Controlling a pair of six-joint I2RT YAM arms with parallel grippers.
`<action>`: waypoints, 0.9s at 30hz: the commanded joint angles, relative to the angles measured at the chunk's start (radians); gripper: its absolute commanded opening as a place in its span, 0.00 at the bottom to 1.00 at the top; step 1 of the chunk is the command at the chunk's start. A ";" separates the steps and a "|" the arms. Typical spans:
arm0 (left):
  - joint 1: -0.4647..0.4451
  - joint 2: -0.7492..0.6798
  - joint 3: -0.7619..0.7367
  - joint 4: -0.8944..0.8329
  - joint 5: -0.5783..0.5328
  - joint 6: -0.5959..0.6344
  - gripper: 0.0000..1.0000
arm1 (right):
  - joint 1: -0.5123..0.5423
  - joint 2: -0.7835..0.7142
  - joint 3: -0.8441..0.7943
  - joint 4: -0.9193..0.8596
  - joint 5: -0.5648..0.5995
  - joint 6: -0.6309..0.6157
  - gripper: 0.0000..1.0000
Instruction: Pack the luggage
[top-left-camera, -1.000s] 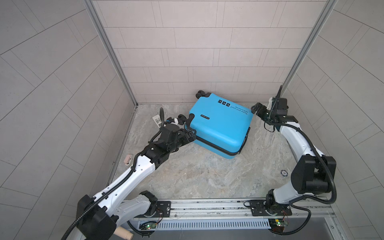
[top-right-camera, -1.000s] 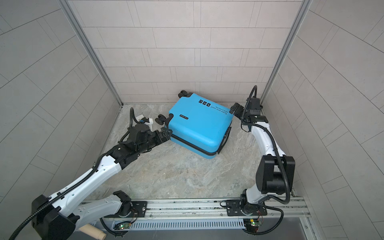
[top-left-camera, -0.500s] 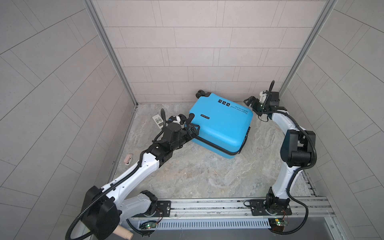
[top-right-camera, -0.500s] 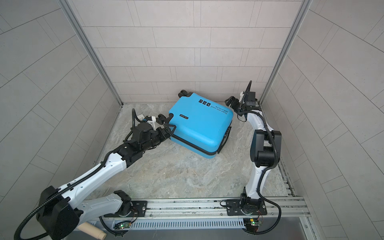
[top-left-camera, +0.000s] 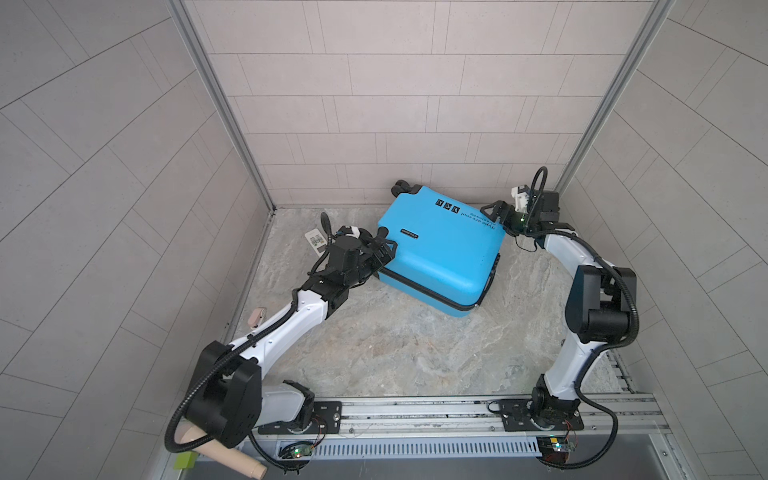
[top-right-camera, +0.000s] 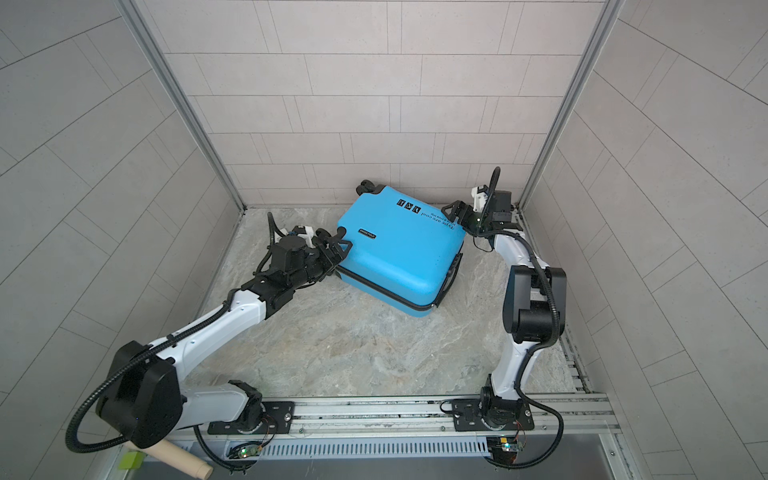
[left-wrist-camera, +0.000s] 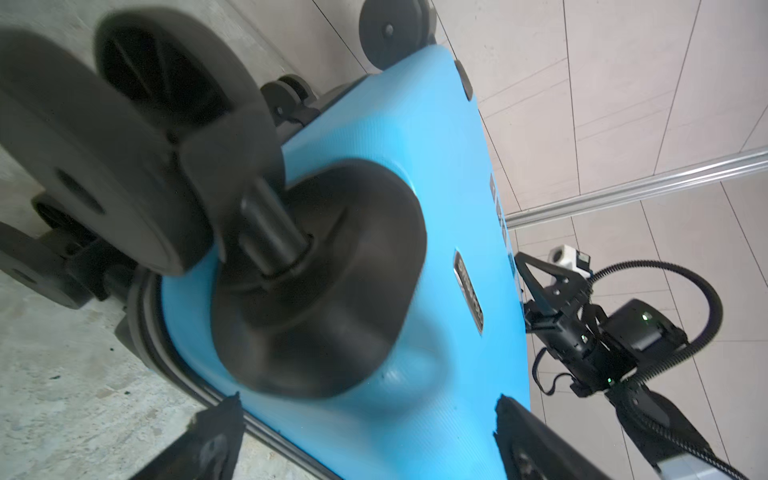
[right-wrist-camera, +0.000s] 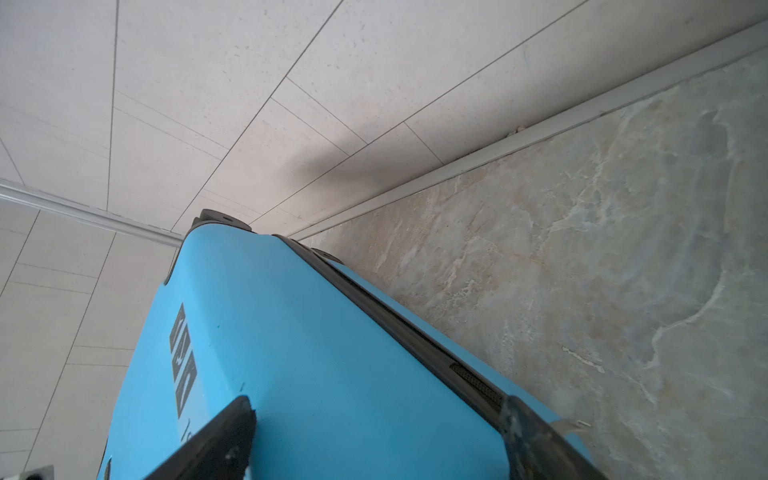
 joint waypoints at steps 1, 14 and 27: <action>0.034 0.029 0.051 0.025 0.046 0.039 1.00 | 0.048 -0.068 -0.102 -0.082 -0.121 -0.046 0.93; 0.081 0.242 0.234 0.019 0.166 0.138 1.00 | 0.110 -0.362 -0.376 -0.192 -0.096 -0.138 0.91; 0.072 0.621 0.618 0.021 0.259 0.162 1.00 | 0.138 -0.574 -0.531 -0.305 0.005 -0.146 0.91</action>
